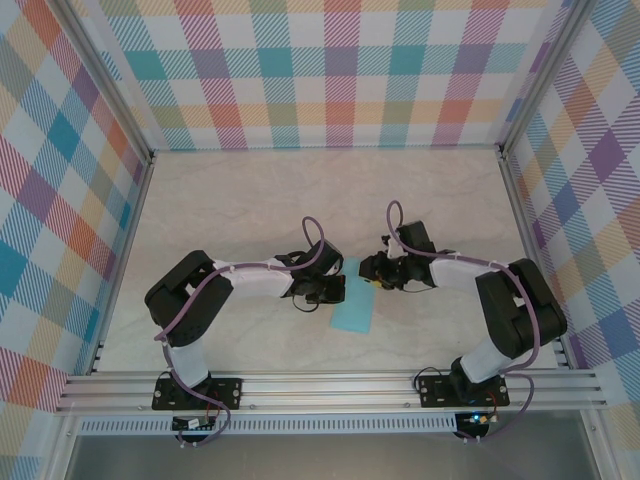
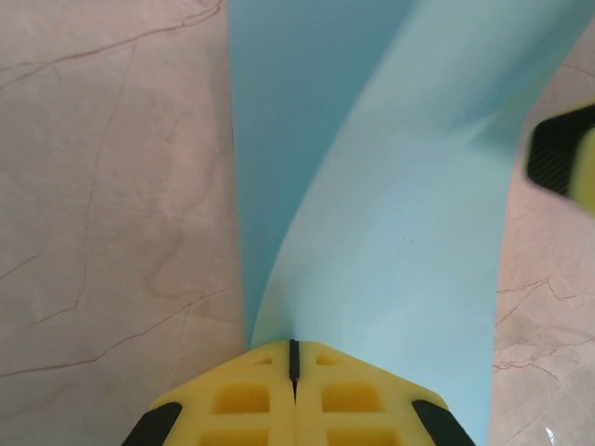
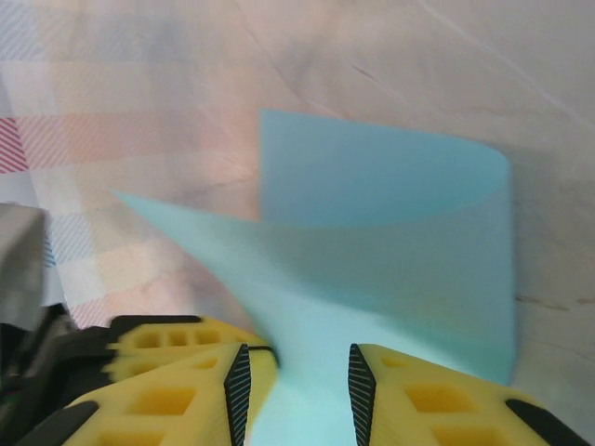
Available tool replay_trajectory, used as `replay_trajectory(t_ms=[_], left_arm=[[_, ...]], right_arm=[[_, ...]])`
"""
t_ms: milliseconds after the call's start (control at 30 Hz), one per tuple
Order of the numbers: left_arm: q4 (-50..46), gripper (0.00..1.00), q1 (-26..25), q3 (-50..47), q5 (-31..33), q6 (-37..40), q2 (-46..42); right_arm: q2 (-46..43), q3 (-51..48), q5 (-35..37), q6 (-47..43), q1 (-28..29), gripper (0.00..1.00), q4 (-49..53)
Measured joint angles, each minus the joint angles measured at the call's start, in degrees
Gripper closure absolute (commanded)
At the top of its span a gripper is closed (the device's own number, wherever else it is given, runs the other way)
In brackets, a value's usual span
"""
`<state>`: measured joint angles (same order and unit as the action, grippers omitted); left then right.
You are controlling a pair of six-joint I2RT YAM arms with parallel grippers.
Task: Fold a paper plane with a square sheet of paper (pick it up from the middle)
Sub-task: Fold the square sheet of paper in half at the center of the table.
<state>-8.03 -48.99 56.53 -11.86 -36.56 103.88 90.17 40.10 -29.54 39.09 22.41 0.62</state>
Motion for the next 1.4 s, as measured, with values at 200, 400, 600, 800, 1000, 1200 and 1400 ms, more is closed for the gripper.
replay_trajectory(t_ms=[200,400,600,800,1000,1200,1400], left_arm=[[0.0,1.0,0.0,0.0,0.0,0.0,0.0],[0.0,1.0,0.0,0.0,0.0,0.0,0.0],[-0.1,1.0,0.0,0.0,0.2,0.0,0.0],[-0.2,1.0,0.0,0.0,0.2,0.0,0.0],[-0.2,1.0,0.0,0.0,0.2,0.0,0.0],[-0.4,1.0,0.0,0.2,0.2,0.2,0.0],[-0.6,1.0,0.0,0.2,0.2,0.2,0.0]], right_arm=[[2.5,2.3,0.1,-1.0,-1.1,0.65,-0.5],[7.4,2.4,-0.1,-1.0,-1.8,0.65,-0.8],[6.7,2.7,0.0,-1.3,-2.2,0.64,0.4],[6.1,5.7,-0.3,-2.5,-3.6,0.64,1.8],[9.4,6.9,-0.3,-2.6,-4.3,0.64,1.6],[11.0,7.2,-0.8,-2.6,-4.8,0.65,1.5],[10.7,8.9,-0.5,-3.2,-5.0,0.65,3.8]])
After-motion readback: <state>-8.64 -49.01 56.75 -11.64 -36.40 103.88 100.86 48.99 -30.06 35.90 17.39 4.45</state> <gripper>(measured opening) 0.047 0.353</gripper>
